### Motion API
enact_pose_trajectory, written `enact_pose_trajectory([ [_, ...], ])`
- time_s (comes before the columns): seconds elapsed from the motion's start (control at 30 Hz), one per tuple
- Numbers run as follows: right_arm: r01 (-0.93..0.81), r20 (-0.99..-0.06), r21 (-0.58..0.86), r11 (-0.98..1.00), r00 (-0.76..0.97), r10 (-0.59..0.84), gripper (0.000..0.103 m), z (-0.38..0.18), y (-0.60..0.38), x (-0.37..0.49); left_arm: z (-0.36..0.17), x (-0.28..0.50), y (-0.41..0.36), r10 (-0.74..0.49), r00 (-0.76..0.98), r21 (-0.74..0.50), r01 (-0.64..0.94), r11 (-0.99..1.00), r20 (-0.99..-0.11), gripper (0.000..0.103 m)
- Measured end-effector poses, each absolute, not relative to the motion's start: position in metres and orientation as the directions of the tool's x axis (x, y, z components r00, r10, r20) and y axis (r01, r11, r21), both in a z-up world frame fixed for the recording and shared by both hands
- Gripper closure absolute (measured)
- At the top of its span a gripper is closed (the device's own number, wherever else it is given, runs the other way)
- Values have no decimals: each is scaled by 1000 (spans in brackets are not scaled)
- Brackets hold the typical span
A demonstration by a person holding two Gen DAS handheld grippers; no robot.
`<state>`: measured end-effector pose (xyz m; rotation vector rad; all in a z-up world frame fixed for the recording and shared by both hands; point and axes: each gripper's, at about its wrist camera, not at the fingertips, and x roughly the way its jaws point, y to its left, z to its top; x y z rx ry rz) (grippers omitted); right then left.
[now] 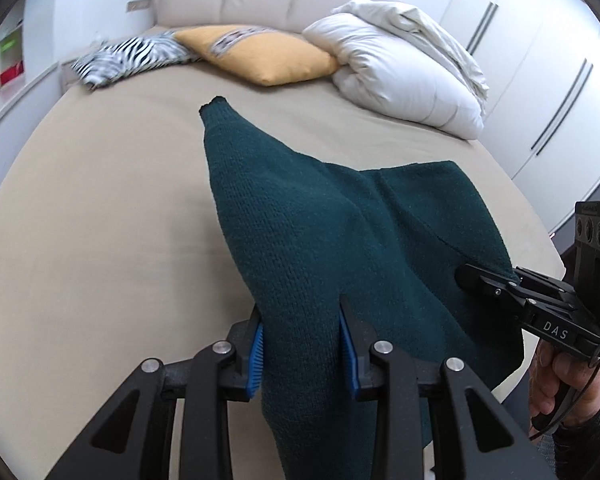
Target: Fold small clothes
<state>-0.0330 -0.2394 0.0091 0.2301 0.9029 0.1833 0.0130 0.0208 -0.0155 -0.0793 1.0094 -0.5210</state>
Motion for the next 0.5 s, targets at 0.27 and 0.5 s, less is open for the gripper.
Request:
enact_pose_trajectory([
  [0.27, -9, -790, 363, 932, 527, 313, 82, -44, -214, -31, -86, 25, 33, -416, 325, -320, 310, 895, -849, 66],
  [0.5, 111, -796, 472, 874, 479, 369, 79, -106, -236, -16, -98, 28, 34, -406, 331, -308, 310, 900, -852, 58],
])
